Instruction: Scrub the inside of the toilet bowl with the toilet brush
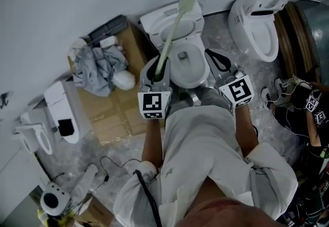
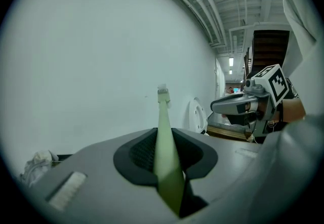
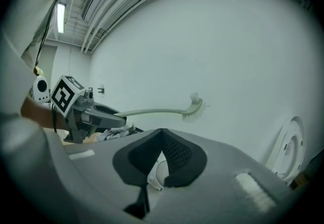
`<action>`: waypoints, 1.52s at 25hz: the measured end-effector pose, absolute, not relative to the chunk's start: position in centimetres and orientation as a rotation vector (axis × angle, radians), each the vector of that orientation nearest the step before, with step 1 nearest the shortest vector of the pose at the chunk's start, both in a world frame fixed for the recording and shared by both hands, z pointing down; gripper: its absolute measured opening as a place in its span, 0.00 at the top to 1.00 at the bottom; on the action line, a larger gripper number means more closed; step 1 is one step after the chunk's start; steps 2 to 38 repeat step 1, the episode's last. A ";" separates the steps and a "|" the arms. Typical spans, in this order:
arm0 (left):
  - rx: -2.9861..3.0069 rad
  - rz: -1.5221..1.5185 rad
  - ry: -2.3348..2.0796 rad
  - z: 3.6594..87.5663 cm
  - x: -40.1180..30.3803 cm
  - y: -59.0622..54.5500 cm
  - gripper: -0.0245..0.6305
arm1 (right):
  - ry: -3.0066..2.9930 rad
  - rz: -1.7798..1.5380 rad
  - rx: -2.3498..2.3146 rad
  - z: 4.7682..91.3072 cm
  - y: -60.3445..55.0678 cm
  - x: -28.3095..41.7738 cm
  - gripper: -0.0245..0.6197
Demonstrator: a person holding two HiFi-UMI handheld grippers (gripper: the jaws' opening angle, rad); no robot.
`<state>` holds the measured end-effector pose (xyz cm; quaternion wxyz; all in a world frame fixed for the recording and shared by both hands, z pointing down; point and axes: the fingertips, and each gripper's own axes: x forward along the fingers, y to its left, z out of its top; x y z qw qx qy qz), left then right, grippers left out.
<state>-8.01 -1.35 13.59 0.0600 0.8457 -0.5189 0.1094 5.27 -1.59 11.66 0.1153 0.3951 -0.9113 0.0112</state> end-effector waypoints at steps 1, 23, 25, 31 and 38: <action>2.561 0.328 -1.569 13.6 -8.1 -1.4 0.81 | -2.670 0.032 1.157 11.6 -1.6 5.1 0.96; 2.561 0.328 -1.569 13.6 -8.1 -1.4 0.81 | -2.670 0.032 1.157 11.6 -1.6 5.1 0.96; 2.561 0.328 -1.569 13.6 -8.1 -1.4 0.81 | -2.670 0.032 1.157 11.6 -1.6 5.1 0.96; 2.561 0.328 -1.569 13.6 -8.1 -1.4 0.81 | -2.670 0.032 1.157 11.6 -1.6 5.1 0.96; 2.561 0.328 -1.569 13.6 -8.1 -1.4 0.81 | -2.670 0.032 1.157 11.6 -1.6 5.1 0.96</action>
